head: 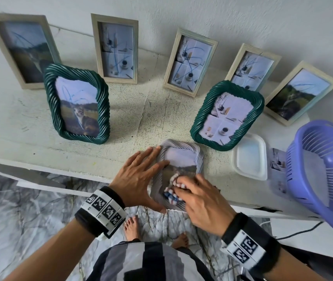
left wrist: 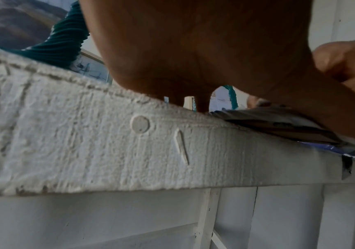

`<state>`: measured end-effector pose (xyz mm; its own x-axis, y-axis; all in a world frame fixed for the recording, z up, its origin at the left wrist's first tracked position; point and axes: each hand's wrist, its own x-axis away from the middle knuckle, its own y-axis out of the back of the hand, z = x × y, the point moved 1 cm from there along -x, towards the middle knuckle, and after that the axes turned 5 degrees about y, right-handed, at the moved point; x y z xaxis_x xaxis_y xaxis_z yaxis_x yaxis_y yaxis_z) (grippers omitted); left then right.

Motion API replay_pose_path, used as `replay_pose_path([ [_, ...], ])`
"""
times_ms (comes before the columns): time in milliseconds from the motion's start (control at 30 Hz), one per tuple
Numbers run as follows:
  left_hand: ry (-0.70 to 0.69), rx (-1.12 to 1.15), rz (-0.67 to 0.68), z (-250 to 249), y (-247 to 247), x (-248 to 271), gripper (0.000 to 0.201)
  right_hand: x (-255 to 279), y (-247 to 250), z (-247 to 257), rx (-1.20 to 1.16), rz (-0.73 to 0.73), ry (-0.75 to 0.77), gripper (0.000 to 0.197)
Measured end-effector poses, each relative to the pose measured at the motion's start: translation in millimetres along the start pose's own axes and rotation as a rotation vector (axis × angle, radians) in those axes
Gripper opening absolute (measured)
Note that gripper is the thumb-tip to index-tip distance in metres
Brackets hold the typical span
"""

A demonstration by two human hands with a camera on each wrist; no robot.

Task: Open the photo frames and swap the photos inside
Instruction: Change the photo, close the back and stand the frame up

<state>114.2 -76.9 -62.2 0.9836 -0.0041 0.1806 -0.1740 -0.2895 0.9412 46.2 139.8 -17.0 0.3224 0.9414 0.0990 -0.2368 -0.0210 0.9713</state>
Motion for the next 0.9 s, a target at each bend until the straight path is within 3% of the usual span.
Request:
replay_pose_path([
  [200,0.013,-0.018,0.003,-0.7,3.0,0.6,0.133,-25.9,15.7,-35.3,0.063,-0.027,-0.248,0.051],
  [400,0.017,-0.028,0.019,-0.8,2.0,-0.4,0.133,8.8,2.6,-11.6,-0.031,0.045,-0.012,0.048],
  [467,0.017,-0.032,0.022,-0.9,2.7,0.1,0.132,6.3,8.5,-21.5,-0.003,0.046,-0.027,0.050],
  [633,0.011,-0.018,0.001,-2.1,3.9,0.1,0.132,-60.8,23.7,-37.6,0.060,0.007,-0.198,0.051],
  [733,0.016,-0.012,0.010,-2.4,3.9,0.6,0.134,-63.2,18.4,-24.8,0.037,0.008,-0.117,0.048],
  [900,0.014,-0.007,0.006,-2.6,2.4,-0.5,0.133,-13.3,8.6,-10.6,-0.051,0.004,-0.006,0.044],
])
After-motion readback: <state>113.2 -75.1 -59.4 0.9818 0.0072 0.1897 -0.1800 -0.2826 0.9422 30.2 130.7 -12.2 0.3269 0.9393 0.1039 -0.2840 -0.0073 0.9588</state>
